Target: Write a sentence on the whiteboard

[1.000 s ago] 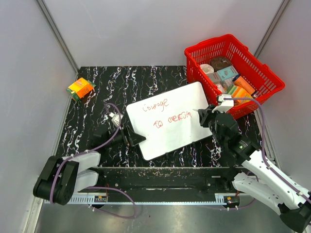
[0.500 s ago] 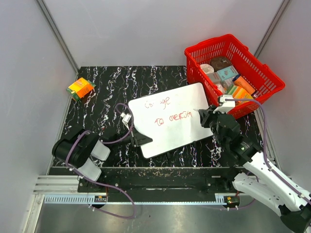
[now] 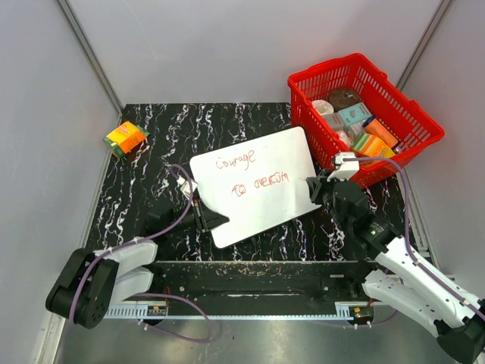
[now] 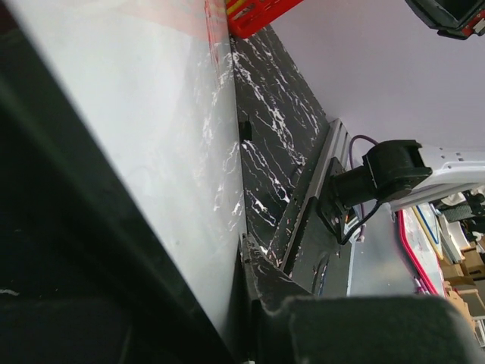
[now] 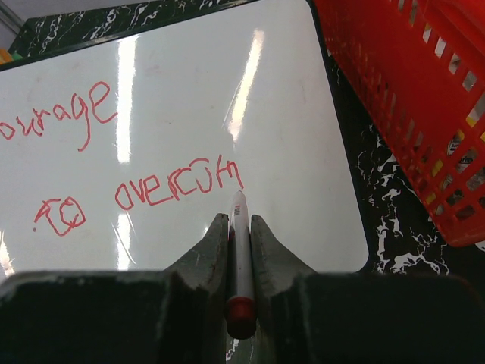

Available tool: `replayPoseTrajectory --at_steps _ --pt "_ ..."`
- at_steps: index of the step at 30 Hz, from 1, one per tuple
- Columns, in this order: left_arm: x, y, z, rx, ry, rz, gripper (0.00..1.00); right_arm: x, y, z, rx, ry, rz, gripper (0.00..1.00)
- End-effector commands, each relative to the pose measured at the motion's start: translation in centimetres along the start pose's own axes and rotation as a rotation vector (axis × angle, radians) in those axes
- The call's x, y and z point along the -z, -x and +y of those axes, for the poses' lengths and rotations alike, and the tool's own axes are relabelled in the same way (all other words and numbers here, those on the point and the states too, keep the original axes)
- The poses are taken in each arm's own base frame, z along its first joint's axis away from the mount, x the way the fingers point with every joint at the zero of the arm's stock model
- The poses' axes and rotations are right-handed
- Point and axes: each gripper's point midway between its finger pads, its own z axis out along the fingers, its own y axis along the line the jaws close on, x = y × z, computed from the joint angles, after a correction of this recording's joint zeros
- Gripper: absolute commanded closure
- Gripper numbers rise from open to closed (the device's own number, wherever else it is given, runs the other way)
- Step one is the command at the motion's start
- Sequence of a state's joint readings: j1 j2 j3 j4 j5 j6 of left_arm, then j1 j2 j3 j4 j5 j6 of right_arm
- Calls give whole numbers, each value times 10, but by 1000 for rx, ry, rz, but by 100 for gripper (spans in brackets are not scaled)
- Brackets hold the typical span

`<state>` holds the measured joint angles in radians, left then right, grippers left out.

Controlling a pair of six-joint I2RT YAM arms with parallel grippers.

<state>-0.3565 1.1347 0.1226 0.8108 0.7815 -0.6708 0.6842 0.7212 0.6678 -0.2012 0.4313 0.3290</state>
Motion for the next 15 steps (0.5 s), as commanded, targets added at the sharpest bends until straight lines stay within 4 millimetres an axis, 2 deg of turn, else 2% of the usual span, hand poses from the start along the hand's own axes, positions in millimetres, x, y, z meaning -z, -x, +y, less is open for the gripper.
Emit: replayPoseTrajectory --at_steps 1,8,10,11,15 --pt "11 -8 28 -5 146 3 100 -6 5 10 -12 52 -30 100" --pt "19 -10 29 -14 183 -7 100 -23 -6 17 -8 68 -25 100" --pt "20 -9 30 -18 195 -11 100 -30 -15 18 3 59 6 100" --pt "20 -11 30 -16 195 -8 100 -33 -9 23 -9 73 -15 100" --pt "22 -12 31 -2 212 -9 100 -44 -14 31 1 90 4 100"
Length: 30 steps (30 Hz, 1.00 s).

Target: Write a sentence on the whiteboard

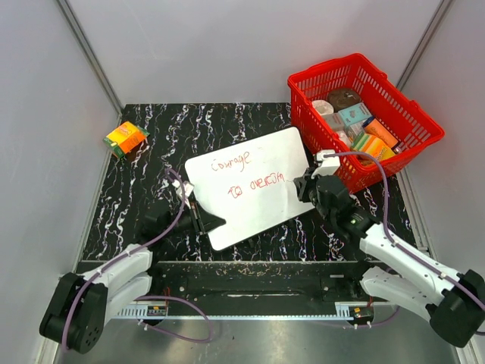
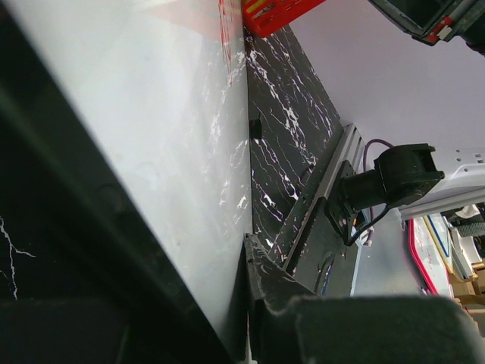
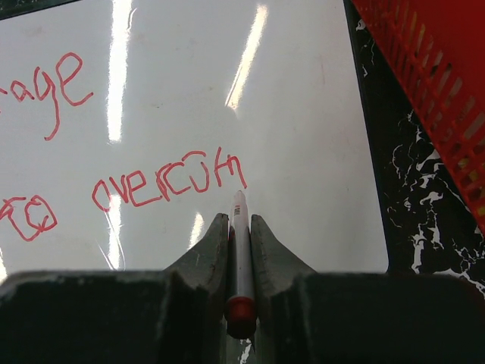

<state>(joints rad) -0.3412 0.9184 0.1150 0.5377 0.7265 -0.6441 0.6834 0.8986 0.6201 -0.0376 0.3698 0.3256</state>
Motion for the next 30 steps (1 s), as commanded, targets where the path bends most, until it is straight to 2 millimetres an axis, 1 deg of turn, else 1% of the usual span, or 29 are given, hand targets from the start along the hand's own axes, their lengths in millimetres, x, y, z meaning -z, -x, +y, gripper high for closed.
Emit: replayPoseTrajectory --at_steps 1,2,5,11,17,20,30 --pt "6 -8 29 -22 133 -8 100 -8 24 17 -22 58 -72 100" --pt "7 -10 31 -11 145 1 100 -9 27 17 -27 58 -80 100" --pt "10 -8 34 -4 181 -14 100 -12 27 18 -25 60 -81 100" --pt "15 -13 36 23 197 -29 100 -20 27 17 -36 64 -79 100" --pt "14 -13 37 23 199 -29 100 -34 24 17 -65 86 -52 100" --pt "14 -12 37 19 196 -30 100 -38 25 19 -77 103 -48 100" --pt "14 -13 36 16 188 -28 100 -45 25 17 -117 106 -37 100"
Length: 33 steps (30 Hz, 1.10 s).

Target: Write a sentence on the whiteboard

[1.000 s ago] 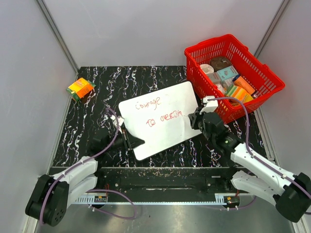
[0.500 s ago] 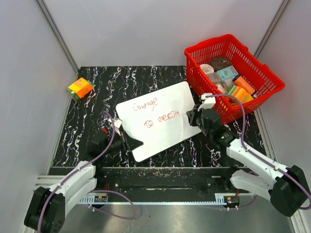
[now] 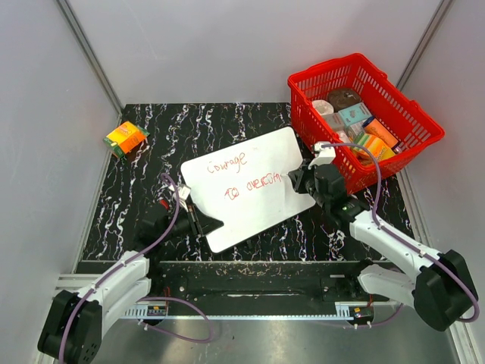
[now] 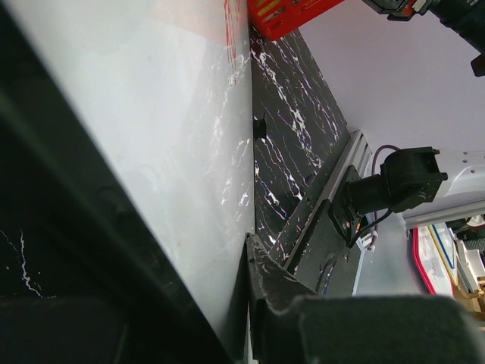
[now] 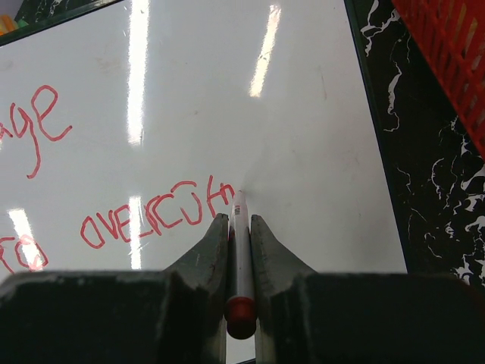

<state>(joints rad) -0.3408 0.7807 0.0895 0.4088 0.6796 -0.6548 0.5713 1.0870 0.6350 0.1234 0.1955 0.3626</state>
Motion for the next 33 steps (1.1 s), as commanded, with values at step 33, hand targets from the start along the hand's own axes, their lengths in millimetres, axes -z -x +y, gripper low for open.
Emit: replayPoseTrajectory --at_steps 33 --pt "4 -7 33 -10 141 -13 100 -16 32 -11 -75 -71 -55 100"
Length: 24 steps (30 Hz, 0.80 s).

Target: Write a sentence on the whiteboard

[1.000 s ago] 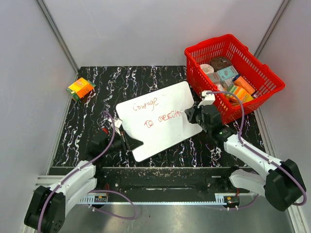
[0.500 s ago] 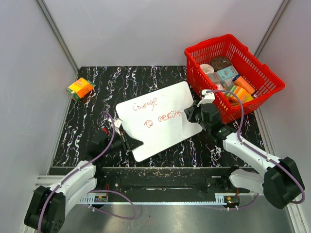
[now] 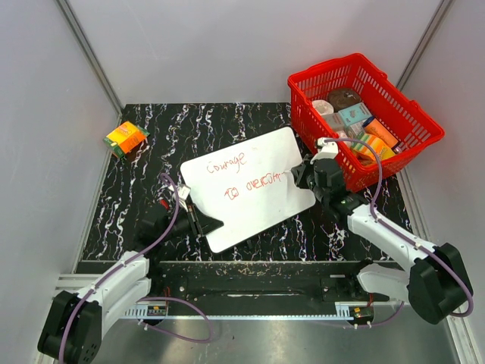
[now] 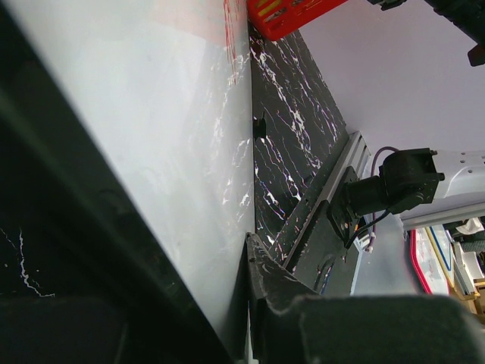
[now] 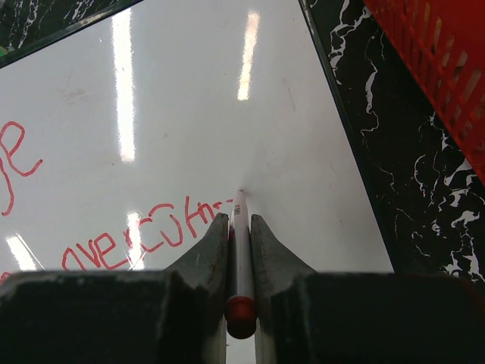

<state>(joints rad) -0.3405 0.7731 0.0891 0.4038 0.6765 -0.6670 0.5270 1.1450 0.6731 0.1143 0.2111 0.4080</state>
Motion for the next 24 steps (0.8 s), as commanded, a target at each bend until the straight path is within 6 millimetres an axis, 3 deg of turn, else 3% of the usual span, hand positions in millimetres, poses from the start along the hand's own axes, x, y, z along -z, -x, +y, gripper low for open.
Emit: replayPoseTrajectory --at_steps 1,11,24 --pt "3 -8 34 -21 140 -10 100 -4 26 6 -22 -3 -57 100" --pt "4 -8 33 -22 137 -8 100 -7 27 22 -29 69 -35 100" --pt "4 -7 33 -23 139 -11 100 6 -4 13 -31 70 57 100"
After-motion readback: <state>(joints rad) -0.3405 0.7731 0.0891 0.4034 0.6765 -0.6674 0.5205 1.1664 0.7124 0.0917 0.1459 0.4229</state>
